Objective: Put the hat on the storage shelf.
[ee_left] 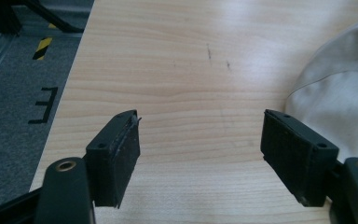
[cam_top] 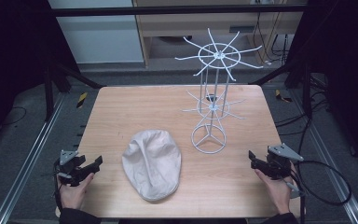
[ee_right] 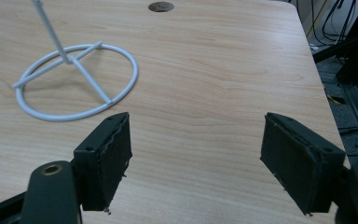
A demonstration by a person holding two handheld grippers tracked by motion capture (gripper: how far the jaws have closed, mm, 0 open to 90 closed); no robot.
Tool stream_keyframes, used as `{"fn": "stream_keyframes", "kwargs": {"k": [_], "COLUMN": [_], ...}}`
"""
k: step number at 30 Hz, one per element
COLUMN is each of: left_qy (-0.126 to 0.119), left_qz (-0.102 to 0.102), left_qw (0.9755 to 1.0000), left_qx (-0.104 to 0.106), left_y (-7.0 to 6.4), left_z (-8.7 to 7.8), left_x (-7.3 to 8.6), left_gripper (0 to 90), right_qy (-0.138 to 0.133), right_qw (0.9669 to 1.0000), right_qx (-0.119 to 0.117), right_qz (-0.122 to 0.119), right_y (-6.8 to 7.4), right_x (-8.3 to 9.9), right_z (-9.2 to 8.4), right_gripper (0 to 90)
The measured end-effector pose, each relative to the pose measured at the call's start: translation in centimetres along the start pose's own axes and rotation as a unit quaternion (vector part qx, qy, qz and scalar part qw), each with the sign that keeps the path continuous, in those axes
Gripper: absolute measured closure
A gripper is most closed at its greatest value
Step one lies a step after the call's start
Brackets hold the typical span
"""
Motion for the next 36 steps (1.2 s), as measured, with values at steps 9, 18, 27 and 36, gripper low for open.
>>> {"fn": "stream_keyframes", "kwargs": {"k": [9, 18, 27, 36], "left_qy": [-0.013, -0.027, -0.029, -0.03], "left_qz": [0.017, 0.026, 0.045, 0.059], "left_qw": [0.9993, 0.9973, 0.9955, 0.992], "left_qx": [0.032, 0.064, 0.078, 0.107], "left_y": [-2.2, -4.7, -6.9, -9.5], "left_z": [-1.4, -2.2, -2.6, -2.5], "left_x": [-1.3, -2.3, -3.1, -3.9], "left_gripper": [35.1, 39.0, 39.3, 39.5], "right_qy": [-0.004, -0.006, -0.004, -0.004], "right_qw": [0.9999, 0.9998, 0.9998, 0.9998], "right_qx": [-0.008, -0.015, -0.014, -0.013], "right_qz": [-0.006, -0.006, -0.013, -0.013], "right_y": [0.6, 1.2, 1.3, 1.4], "right_x": [-0.8, -1.3, -1.4, -1.5], "right_z": [-1.3, -1.6, -1.6, -1.5], "right_gripper": [26.0, 27.1, 27.2, 27.3]}}
Point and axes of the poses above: each handheld gripper's, and its own axes: z roughly forward along the jaws, x roughly out of its underside, y roughly to its left, the point moved 1 cm from there along z, roughly forward along the jaws, and after that the axes turned 15 degrees about -y, right-handed, at the moved point
